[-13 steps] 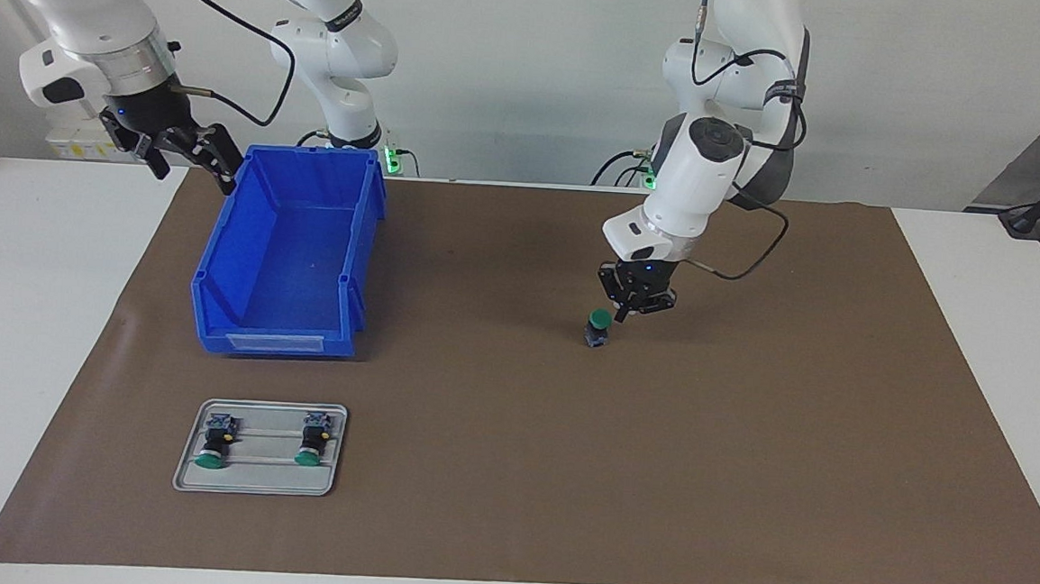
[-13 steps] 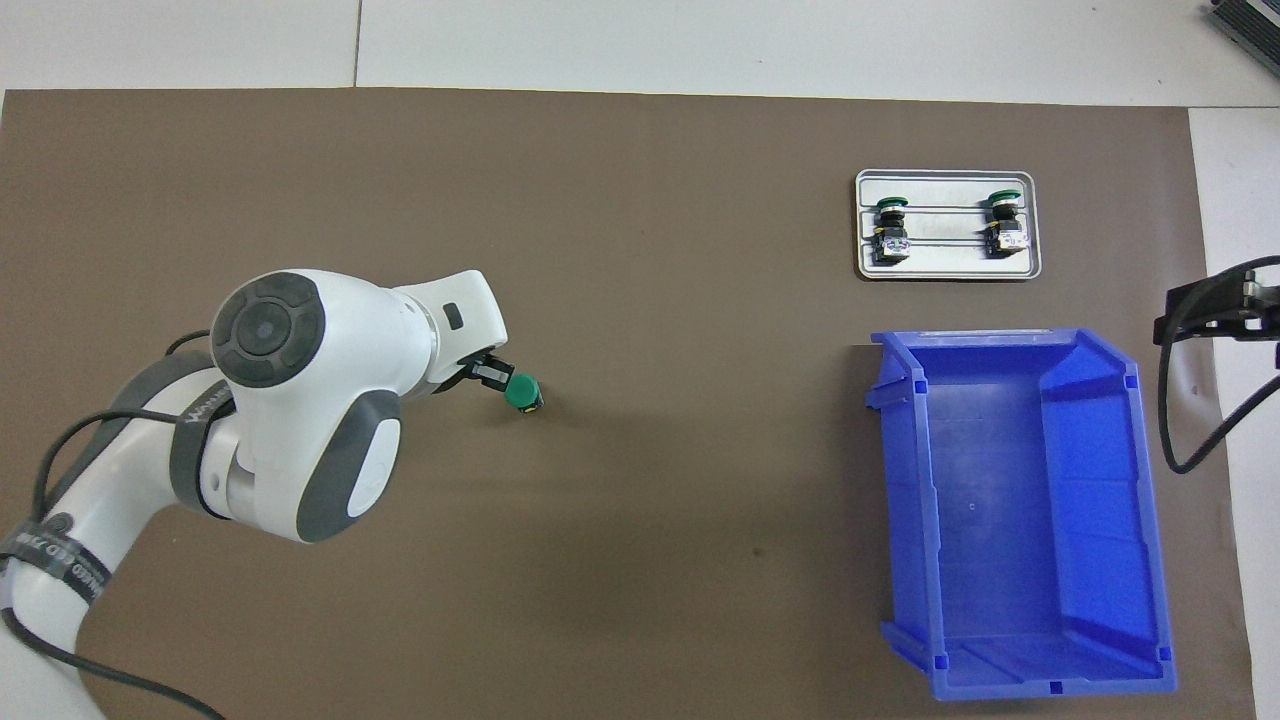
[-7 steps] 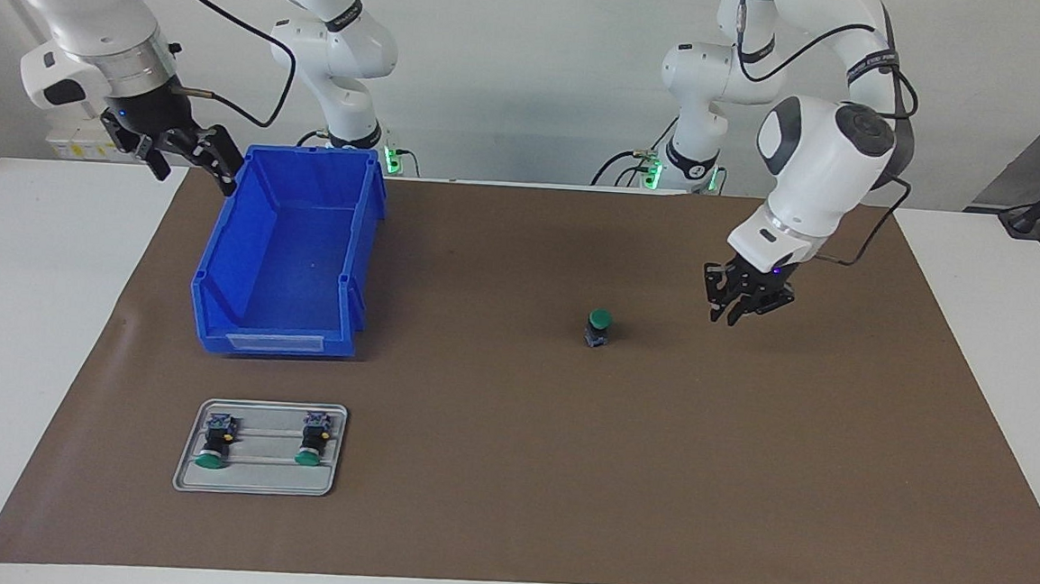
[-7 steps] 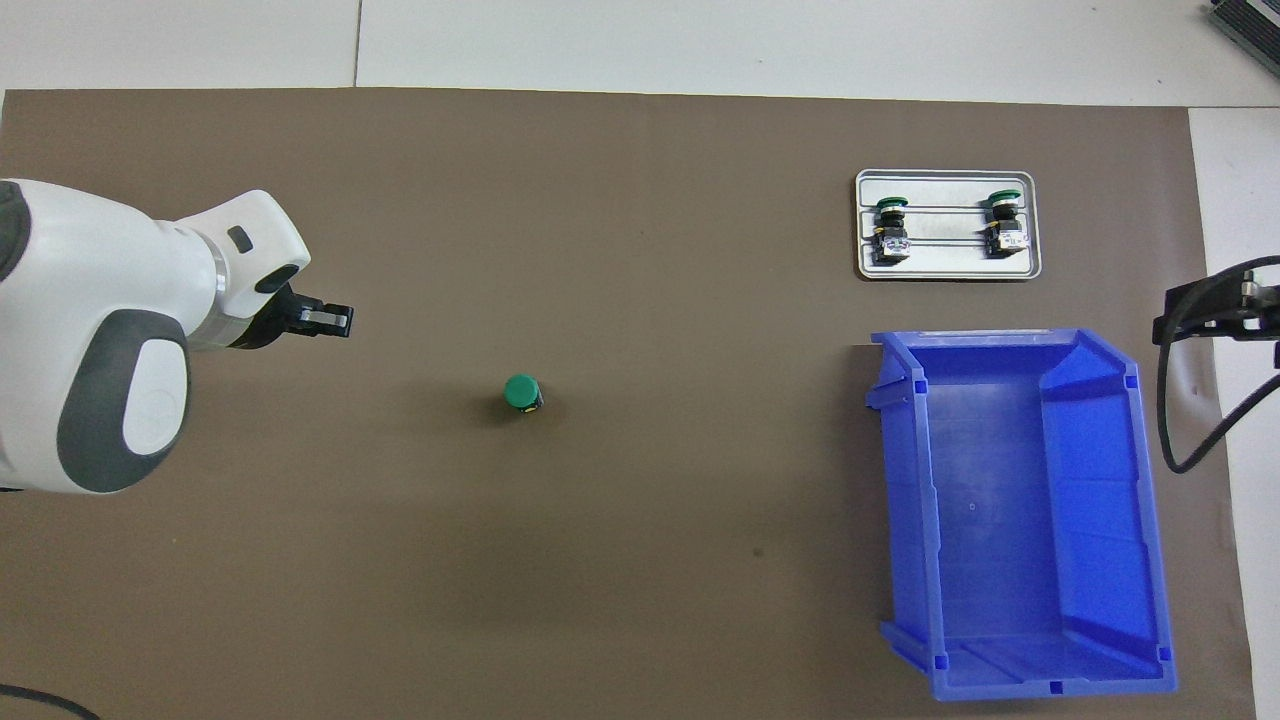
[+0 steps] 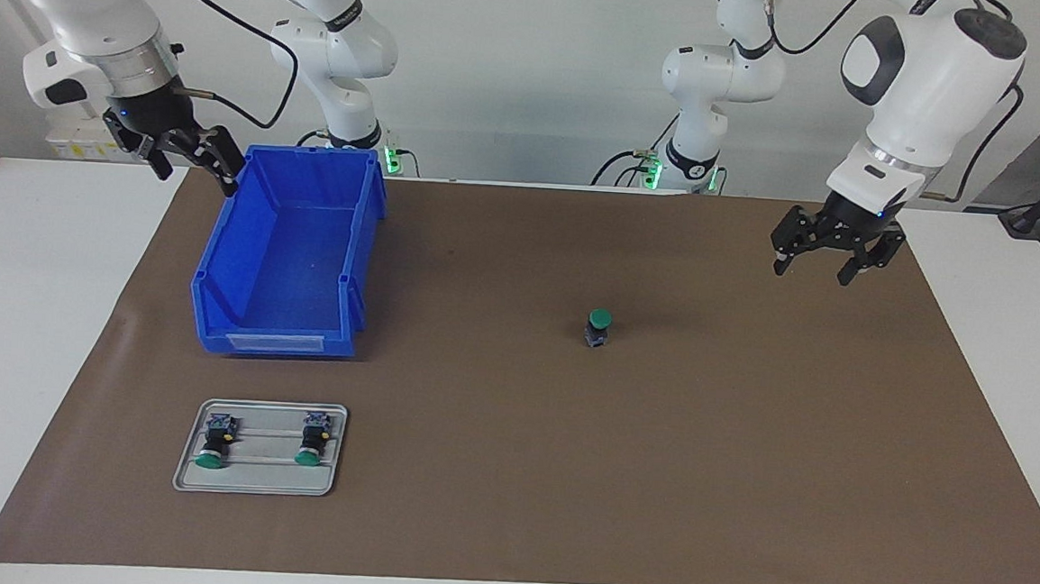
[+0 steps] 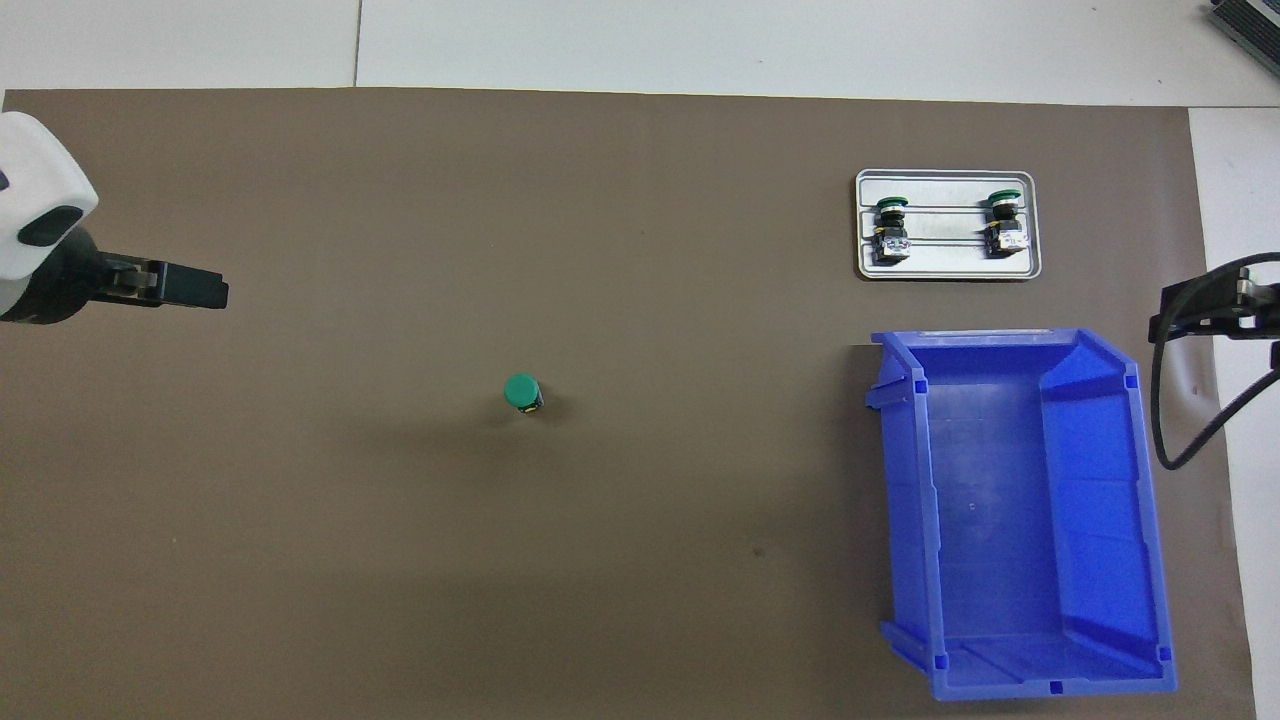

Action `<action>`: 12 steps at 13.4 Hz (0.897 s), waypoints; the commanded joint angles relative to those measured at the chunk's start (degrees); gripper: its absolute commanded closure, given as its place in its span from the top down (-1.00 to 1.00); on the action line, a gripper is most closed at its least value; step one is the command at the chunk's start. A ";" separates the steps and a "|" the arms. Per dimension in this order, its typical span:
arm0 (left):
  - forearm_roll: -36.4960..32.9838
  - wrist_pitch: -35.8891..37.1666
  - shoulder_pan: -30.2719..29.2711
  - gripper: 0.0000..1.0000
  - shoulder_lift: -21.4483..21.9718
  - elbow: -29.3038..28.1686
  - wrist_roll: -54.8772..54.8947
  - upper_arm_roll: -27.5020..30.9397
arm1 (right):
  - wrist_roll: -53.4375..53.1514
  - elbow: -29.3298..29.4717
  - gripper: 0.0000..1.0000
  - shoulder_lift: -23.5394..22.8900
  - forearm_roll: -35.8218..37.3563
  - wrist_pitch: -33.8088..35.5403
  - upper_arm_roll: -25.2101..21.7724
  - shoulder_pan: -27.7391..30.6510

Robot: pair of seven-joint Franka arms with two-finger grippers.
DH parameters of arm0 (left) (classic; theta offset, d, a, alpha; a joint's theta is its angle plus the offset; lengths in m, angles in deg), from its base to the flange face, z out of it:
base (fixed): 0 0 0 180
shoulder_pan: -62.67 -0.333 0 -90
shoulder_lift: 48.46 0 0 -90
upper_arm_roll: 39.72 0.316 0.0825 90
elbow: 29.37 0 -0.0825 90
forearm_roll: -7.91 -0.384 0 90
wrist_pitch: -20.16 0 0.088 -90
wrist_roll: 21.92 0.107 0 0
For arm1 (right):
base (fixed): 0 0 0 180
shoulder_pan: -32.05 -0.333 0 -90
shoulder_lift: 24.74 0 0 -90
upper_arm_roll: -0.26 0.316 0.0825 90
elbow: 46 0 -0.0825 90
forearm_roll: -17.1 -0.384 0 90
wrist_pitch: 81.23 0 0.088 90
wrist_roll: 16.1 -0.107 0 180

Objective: Place and press button with both arms

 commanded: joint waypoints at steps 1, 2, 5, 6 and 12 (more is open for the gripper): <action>-1.59 7.03 -0.34 1.00 -2.11 8.33 0.12 -0.52 | -0.53 -2.07 1.00 1.44 -0.50 -3.07 0.42 -0.29; -1.59 10.01 -0.43 1.00 -3.07 10.71 0.12 -0.52 | -0.62 -2.33 1.00 1.35 -0.50 -4.13 0.42 -2.90; -1.59 17.31 -0.43 1.00 -5.88 18.44 0.12 -0.52 | -2.28 -5.39 1.00 0.73 -0.50 -10.61 0.42 -10.46; -1.51 18.20 -0.43 1.00 -5.98 19.16 0.12 -0.43 | -5.34 -7.32 1.00 0.73 -0.50 -14.04 0.42 -13.53; -1.59 19.35 -0.07 1.00 -1.68 13.55 -0.14 -0.70 | -23.54 -4.45 0.93 -12.69 -0.50 -30.64 0.42 -33.83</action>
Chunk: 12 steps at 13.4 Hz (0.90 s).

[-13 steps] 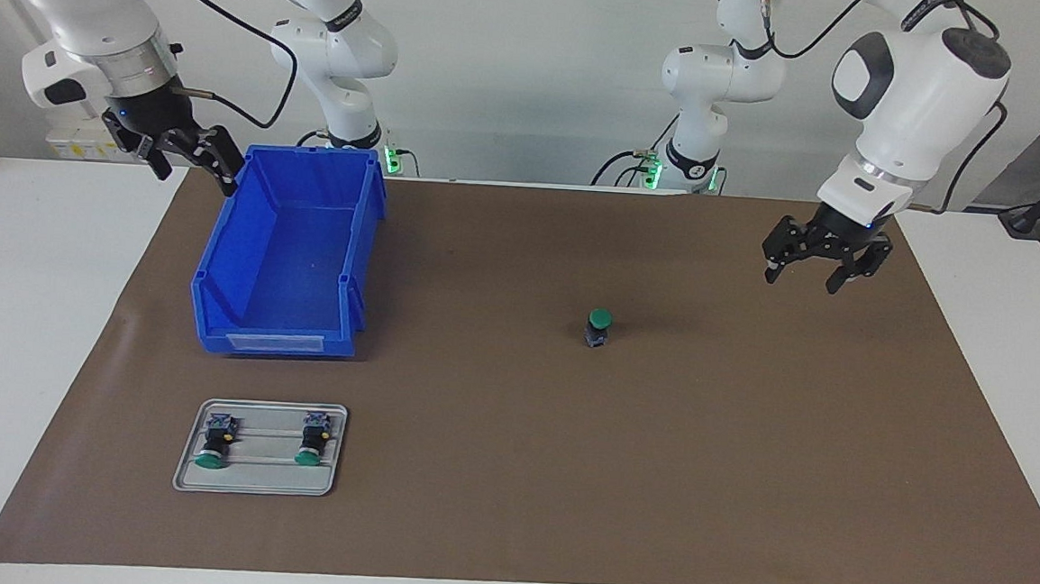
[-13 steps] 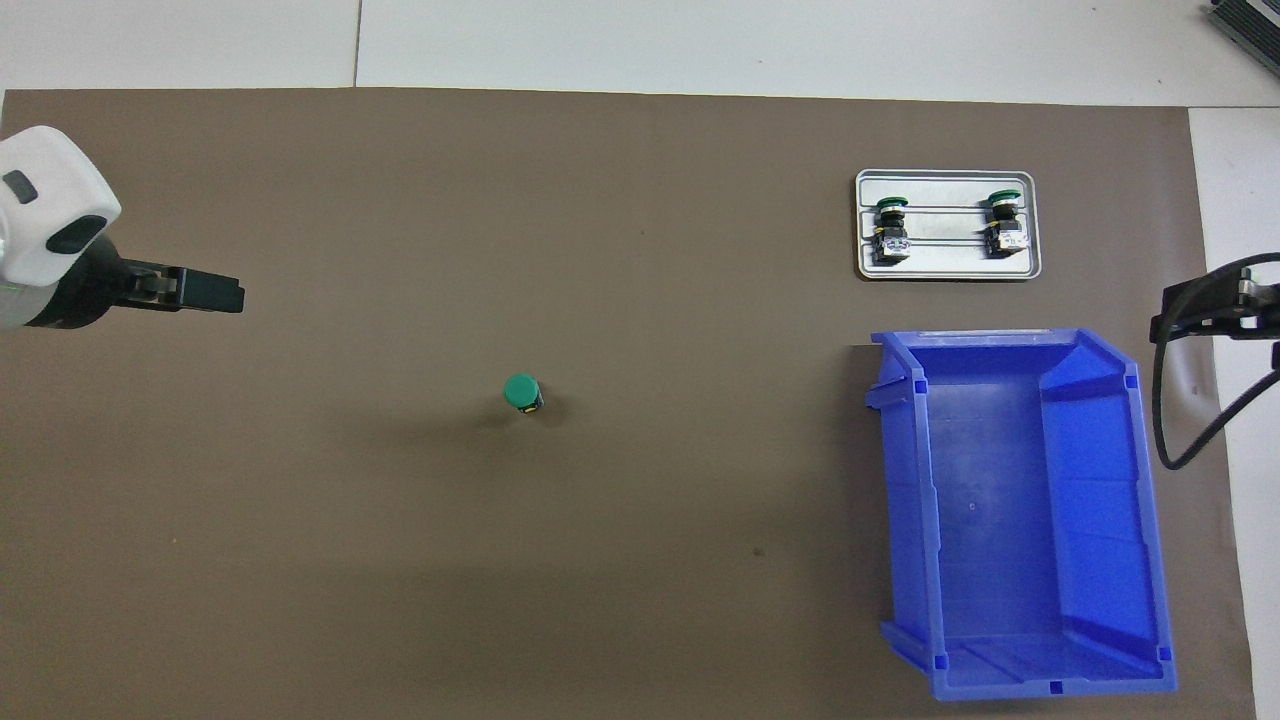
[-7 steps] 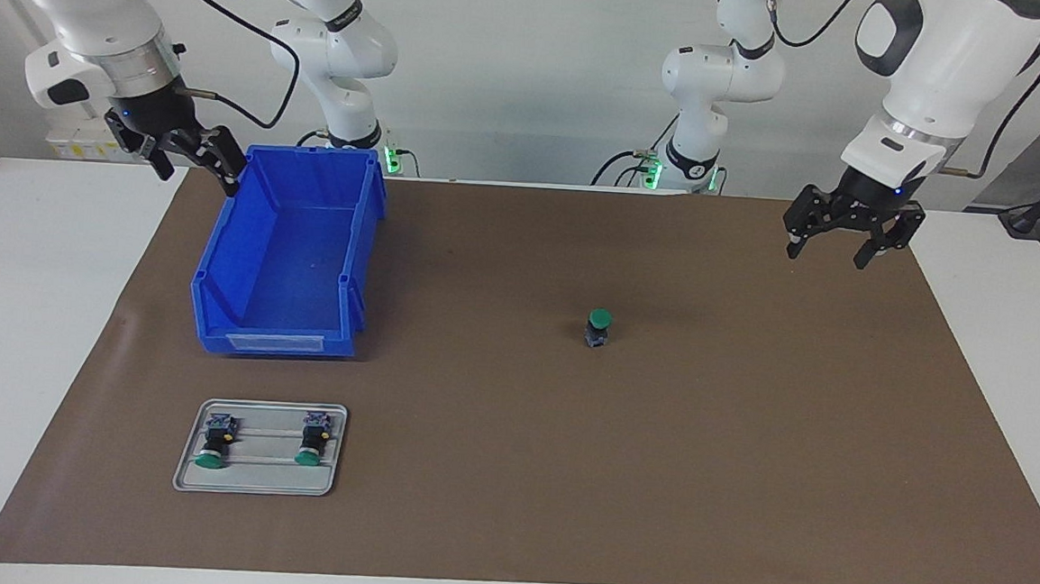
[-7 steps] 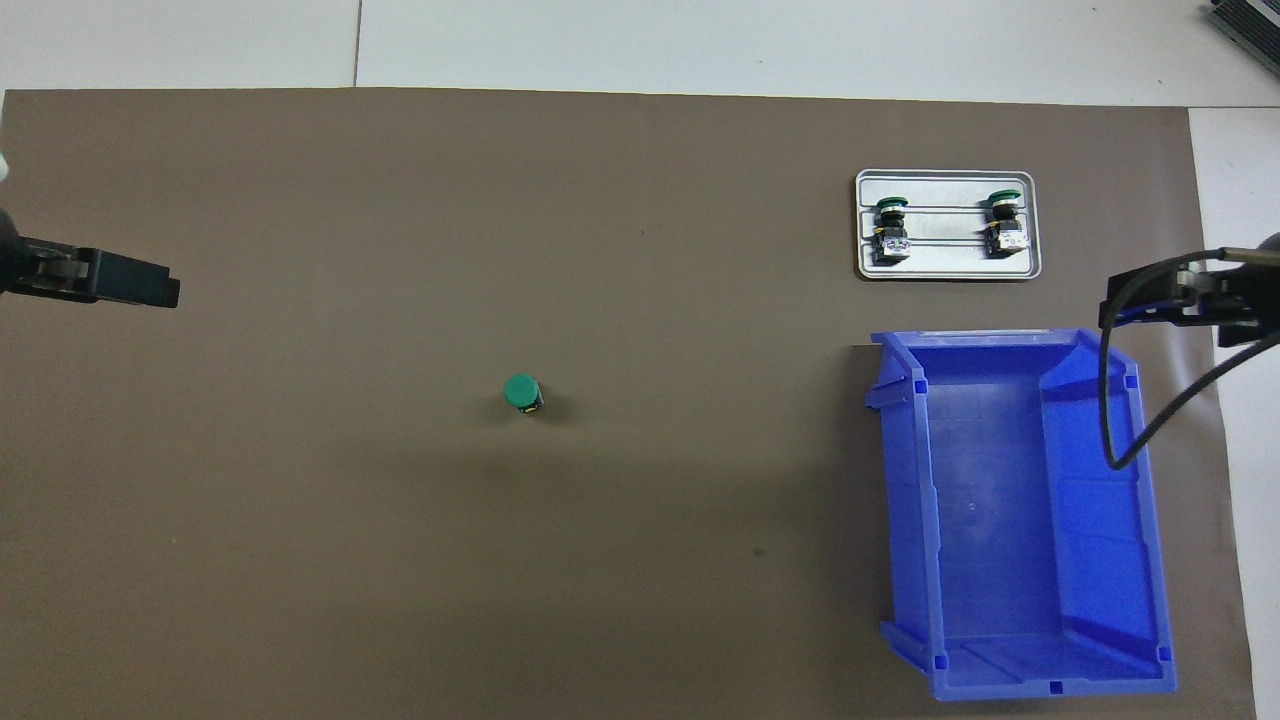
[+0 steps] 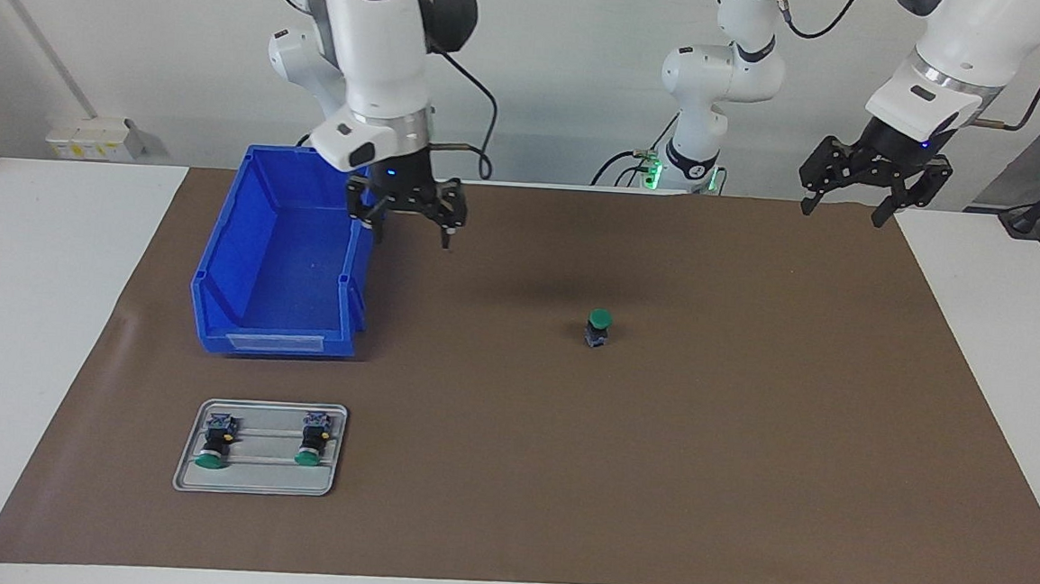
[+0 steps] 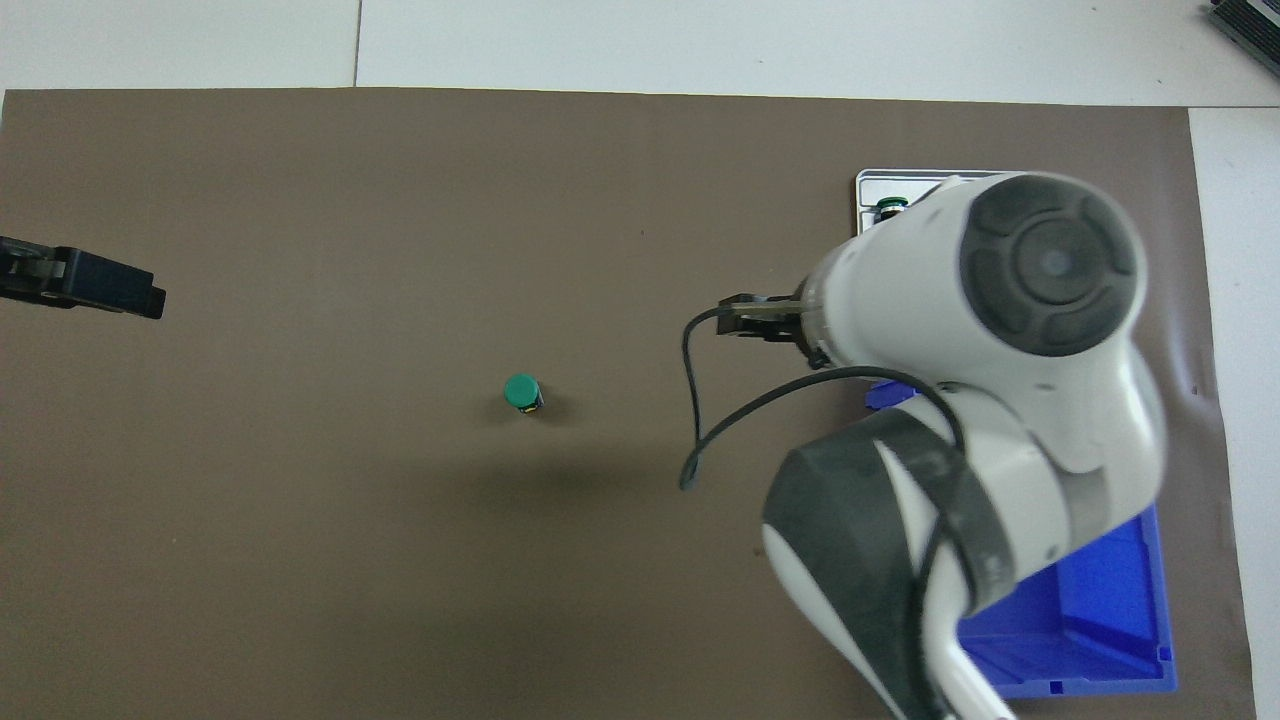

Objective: Place and press button with both arms
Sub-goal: 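Reach the right gripper to the green button and grasp it, then lift the button with the right gripper and carry it toward the bin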

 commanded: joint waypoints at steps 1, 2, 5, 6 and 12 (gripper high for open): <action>-1.13 0.99 -0.21 1.00 2.40 -3.60 -0.30 -0.10 | -4.41 2.42 0.94 -7.37 -0.09 -8.59 -0.53 -6.16; -1.13 1.34 -0.21 1.00 3.80 -5.87 -0.39 -0.10 | -4.95 3.12 0.97 -9.57 0.00 -10.45 -0.53 -7.31; -1.22 -1.98 -0.56 1.00 4.34 -7.57 -1.27 -0.01 | -6.45 6.46 1.00 -16.87 0.34 -14.76 -0.53 -11.97; -1.31 -2.78 -0.82 1.00 4.25 -7.57 -1.27 -0.01 | -6.54 6.64 1.00 -18.97 0.52 -16.95 -0.53 -13.20; -4.12 -4.55 -1.88 1.00 3.99 -7.30 -0.75 -0.10 | -7.94 6.03 1.00 -25.93 8.07 -25.76 -0.53 -17.60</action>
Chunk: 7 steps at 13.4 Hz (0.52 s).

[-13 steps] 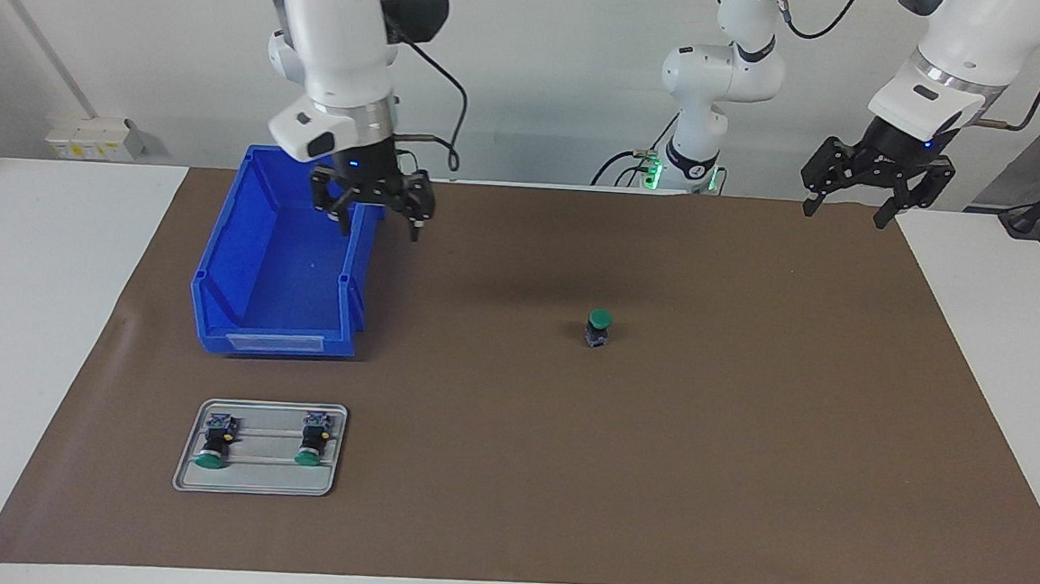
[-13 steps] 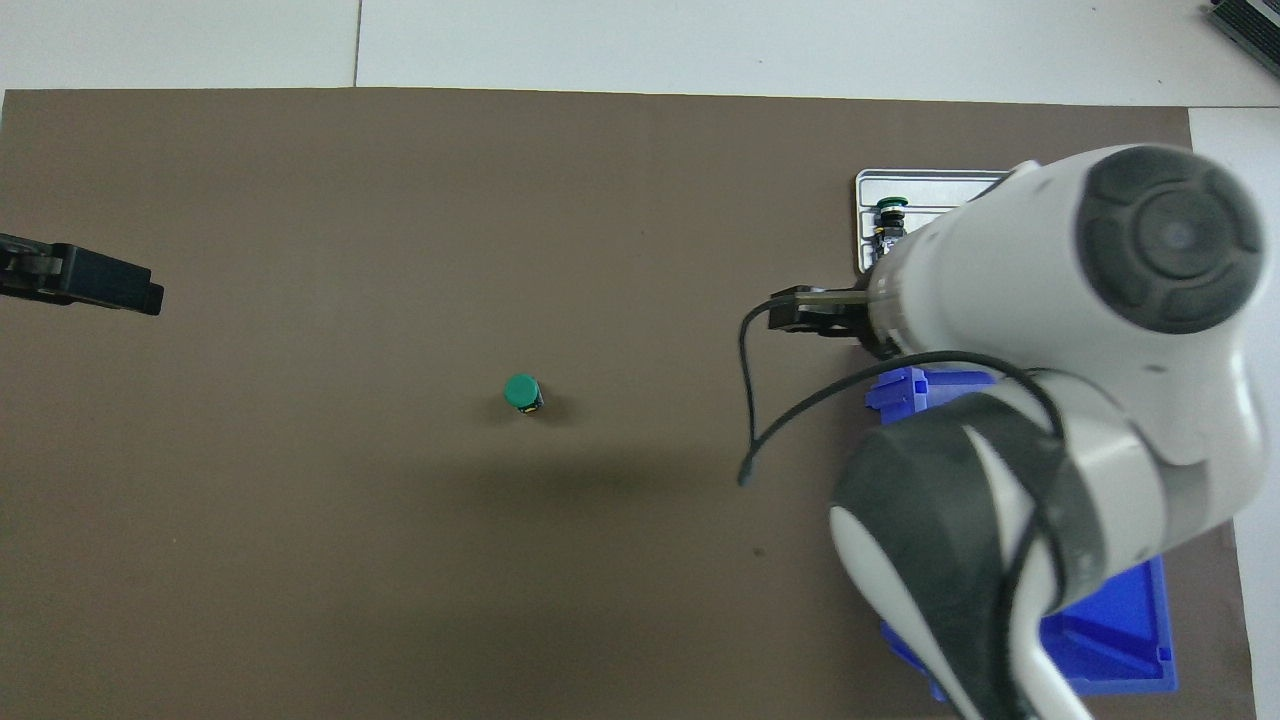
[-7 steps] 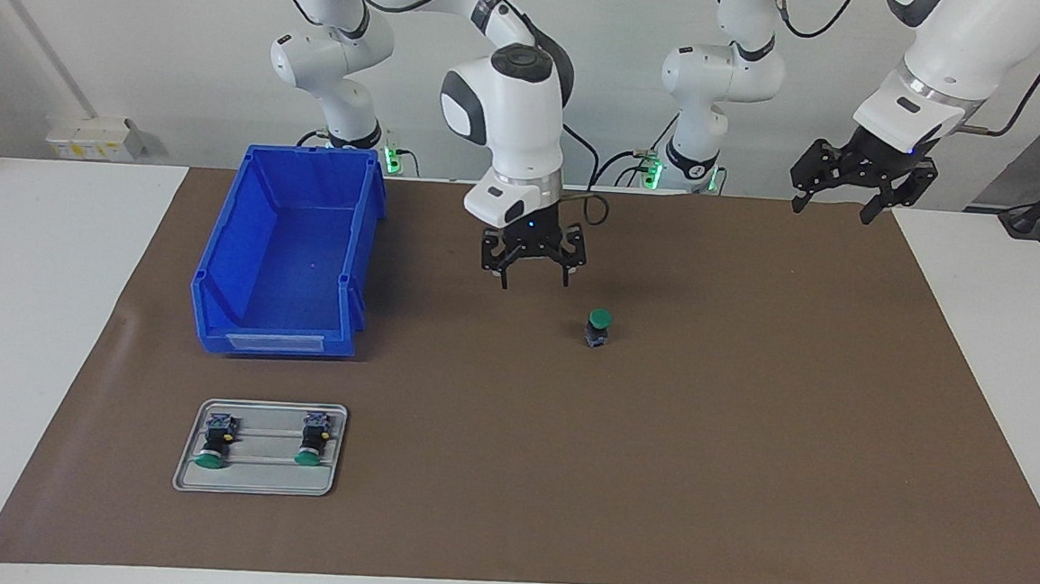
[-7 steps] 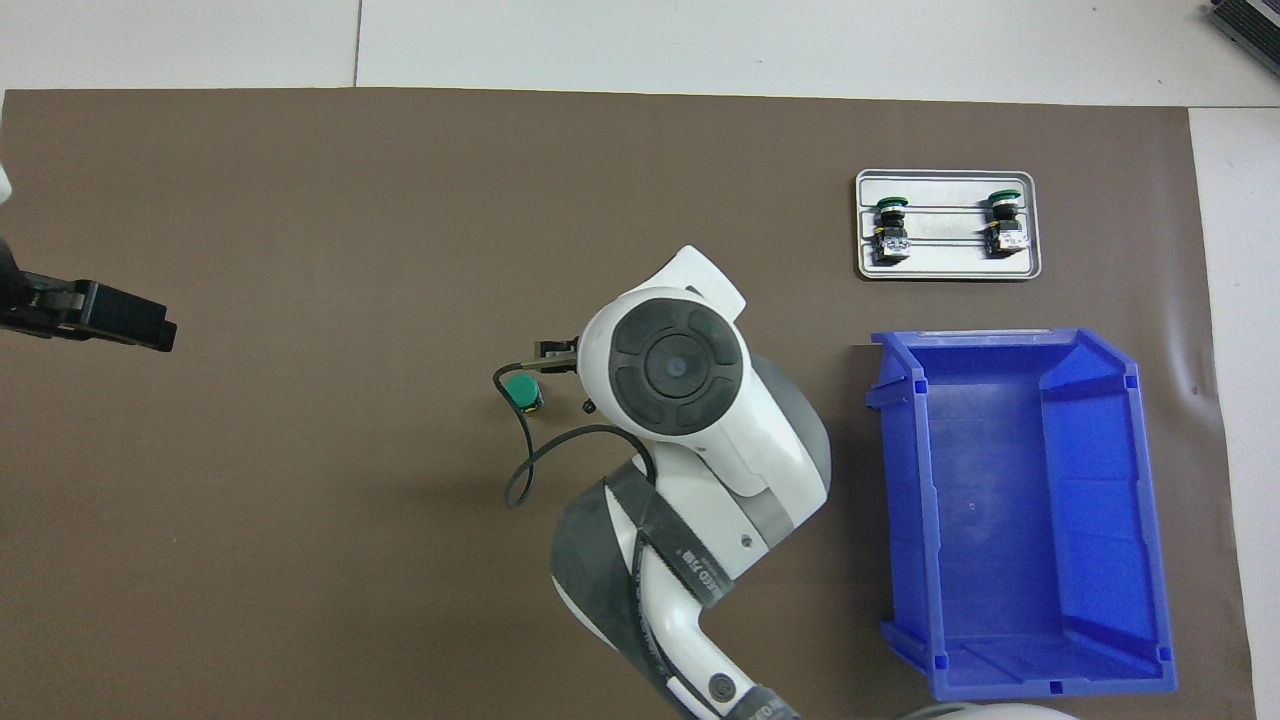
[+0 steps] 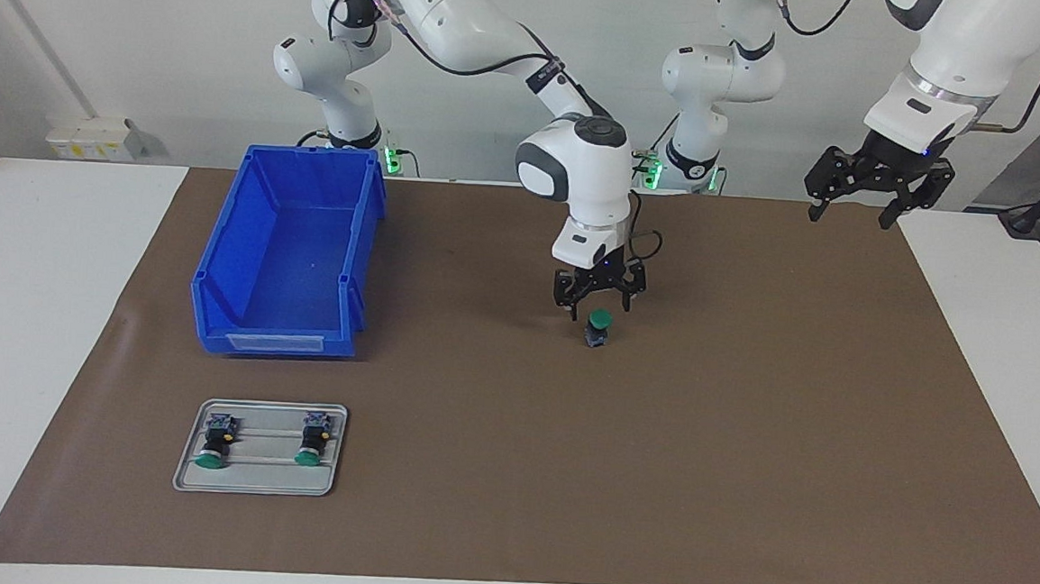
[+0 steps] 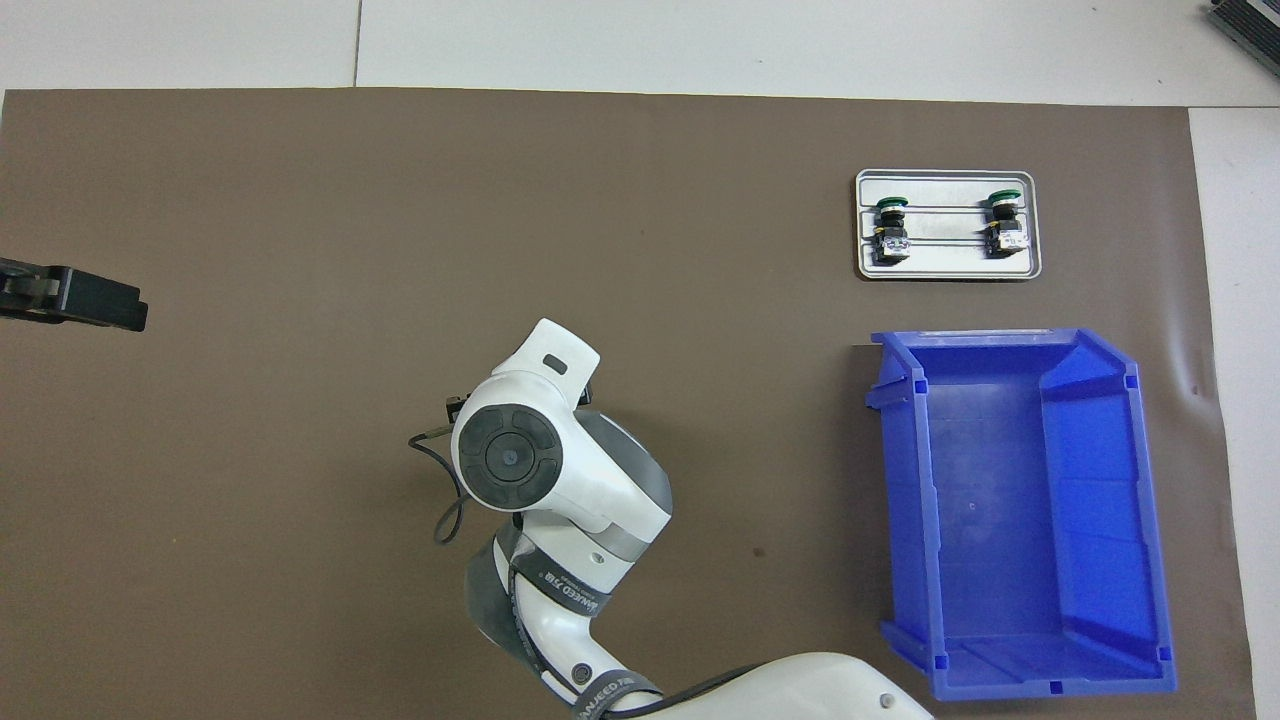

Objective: Place and press button with both arms
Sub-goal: 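Lift the button with the right gripper and carry it toward the bin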

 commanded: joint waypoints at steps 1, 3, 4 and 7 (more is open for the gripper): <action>-0.20 -0.91 -1.21 1.00 1.47 -1.91 -0.13 -0.33 | -0.23 1.29 1.00 -1.65 3.56 -1.45 -0.39 0.28; 0.94 -0.82 -1.29 1.00 1.47 -1.91 -0.21 -0.33 | 0.30 0.86 1.00 -1.65 4.19 -2.07 -0.39 0.55; 1.03 -0.91 -1.29 1.00 1.47 -1.91 -0.39 -0.33 | 0.30 0.77 0.98 -1.65 4.19 -2.08 -0.39 0.46; 1.55 -1.17 -1.38 1.00 1.65 -2.25 -0.74 -0.25 | 0.30 0.33 0.30 -1.56 4.10 -0.94 -0.39 0.20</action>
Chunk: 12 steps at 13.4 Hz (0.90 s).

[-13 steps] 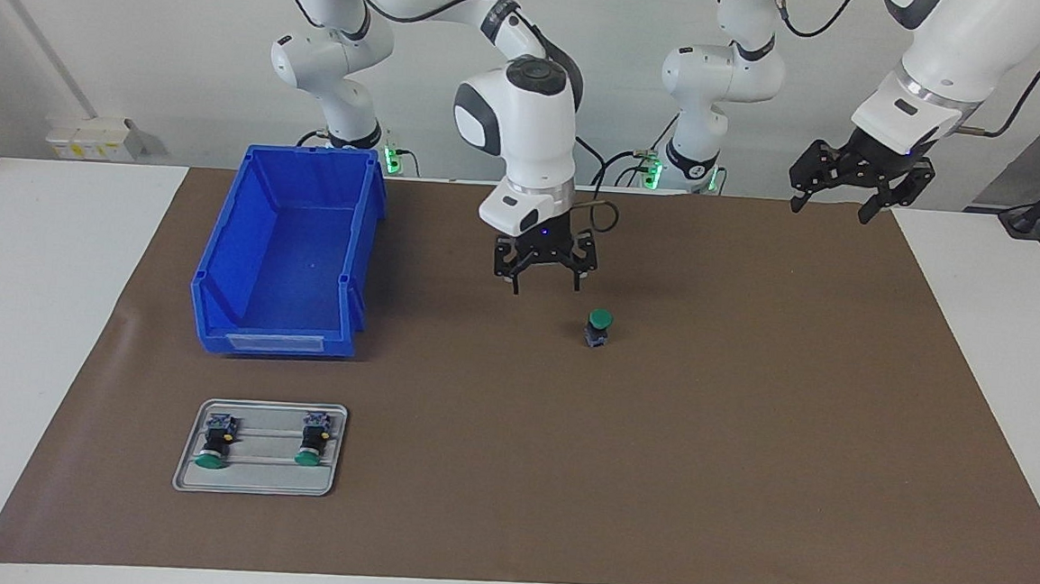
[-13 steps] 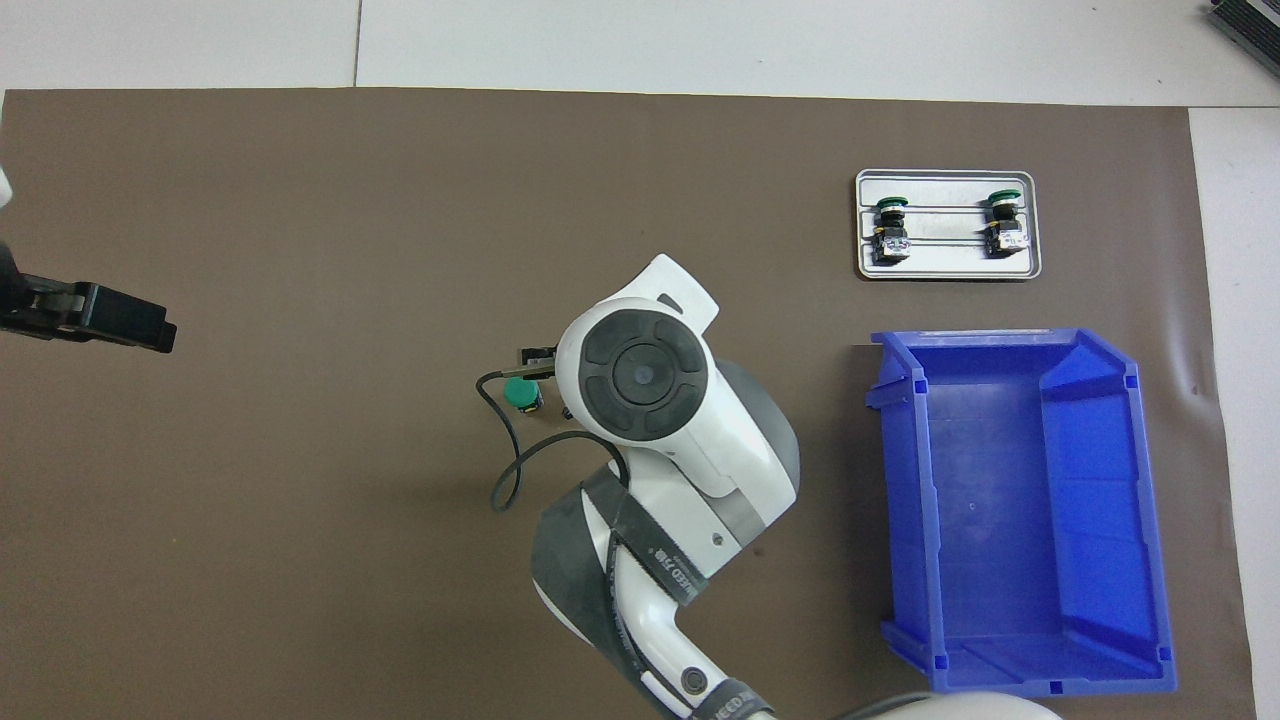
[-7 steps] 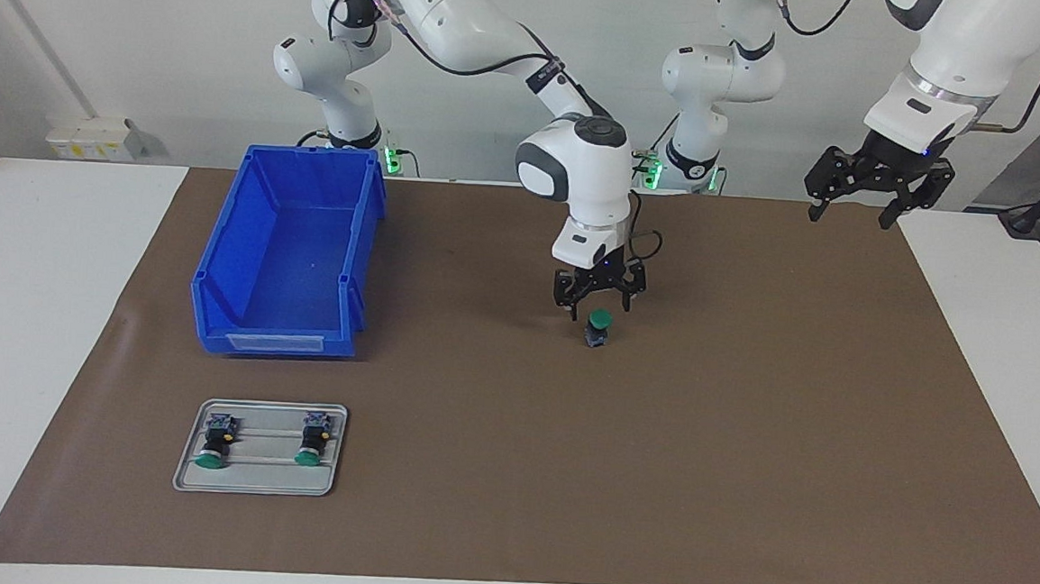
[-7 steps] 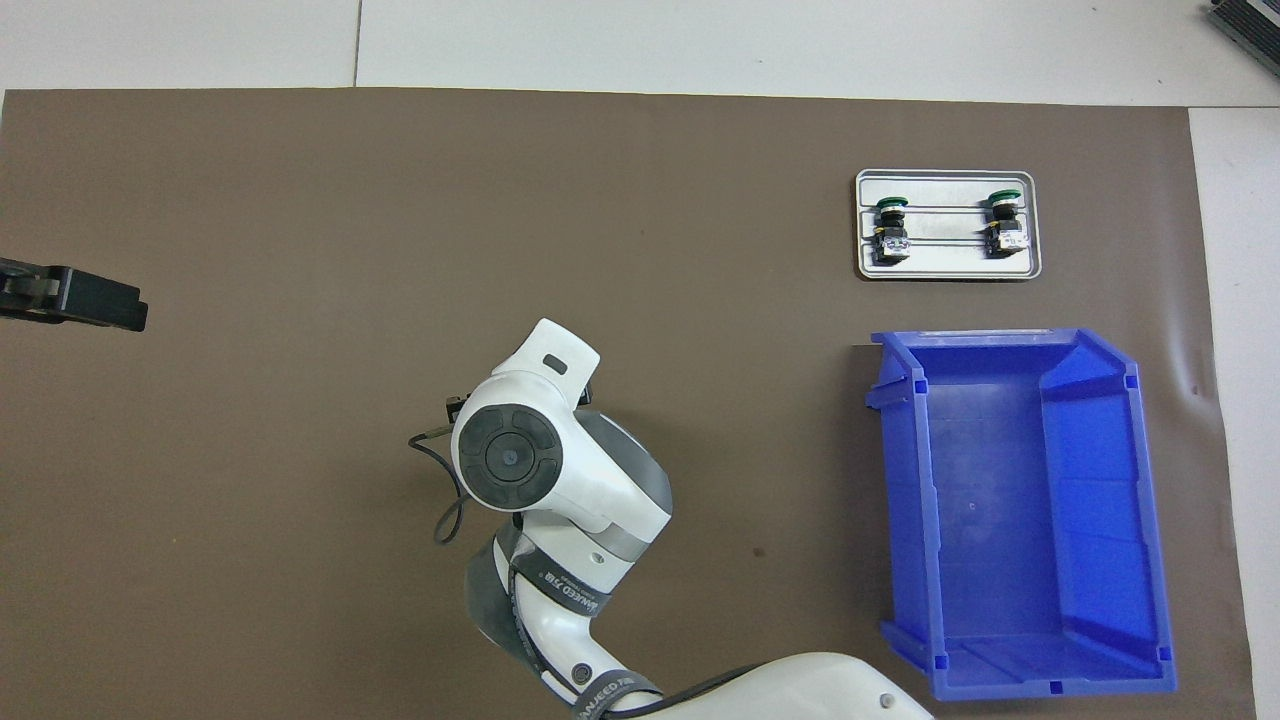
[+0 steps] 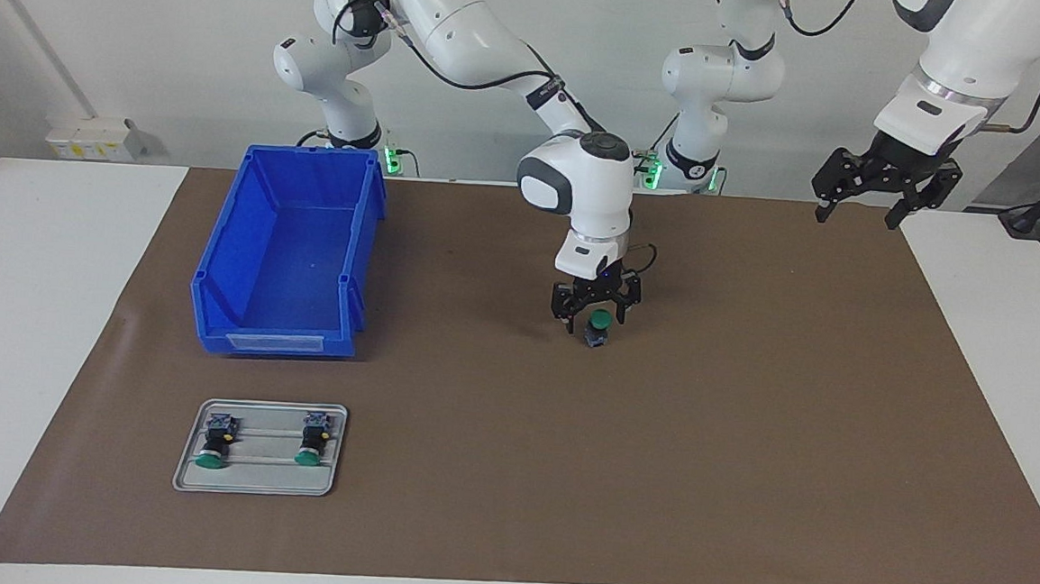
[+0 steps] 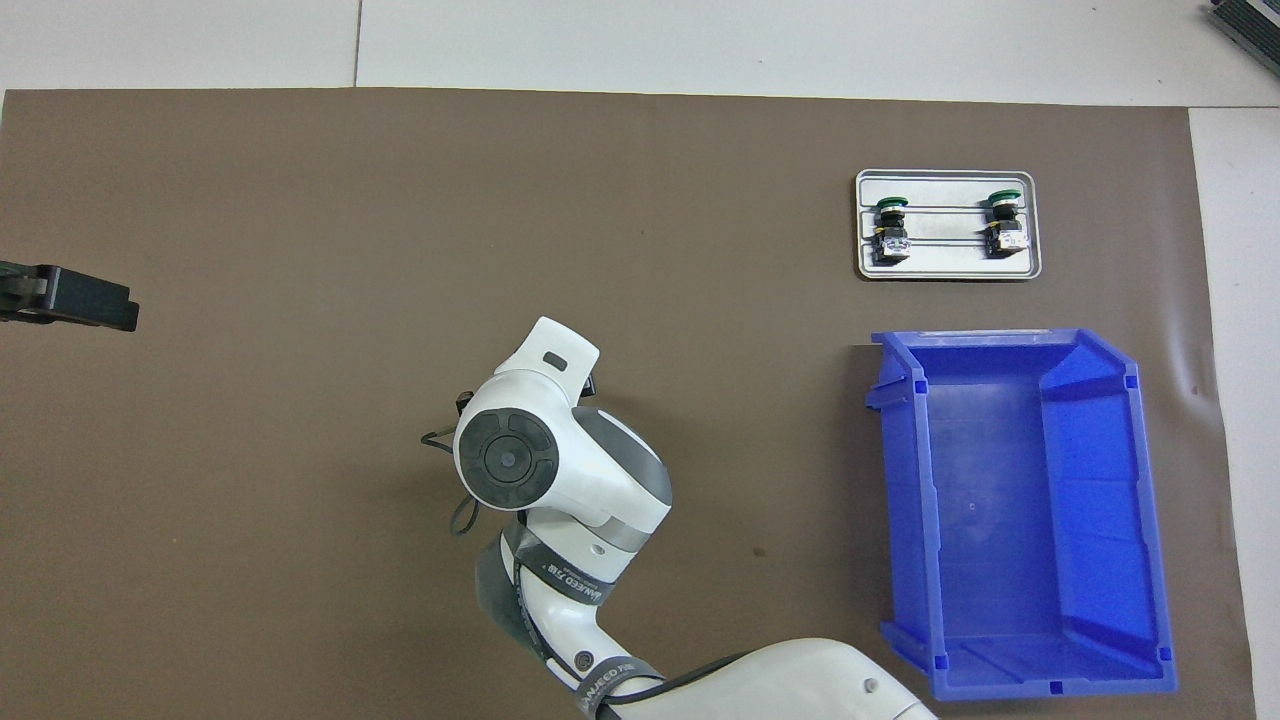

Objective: Place and press button with both arms
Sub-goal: 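Lift the button with the right gripper and carry it toward the bin, then lower the button into the blue bin and open the right gripper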

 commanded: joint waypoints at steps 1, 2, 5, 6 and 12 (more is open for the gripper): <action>1.26 -1.44 -1.56 1.00 1.73 -2.44 -0.58 -0.41 | 0.10 0.10 0.11 -0.43 0.92 0.88 0.18 0.10; 1.26 -0.92 -1.74 1.00 1.82 -2.44 -0.14 -0.41 | 0.01 0.01 0.07 -0.34 0.83 2.01 0.27 0.01; 1.18 -0.74 -1.21 1.00 1.91 -2.44 -0.31 -0.58 | 0.01 0.10 -0.87 -0.25 0.65 2.90 0.53 0.09; 1.18 -0.65 -1.56 1.00 1.91 -2.44 -0.31 -0.58 | 0.18 0.19 -1.00 -0.25 0.57 2.90 0.62 0.10; 1.18 -0.65 -2.27 1.00 1.91 -2.44 -0.31 -0.58 | 0.71 1.34 -1.00 7.98 0.13 13.51 0.53 3.24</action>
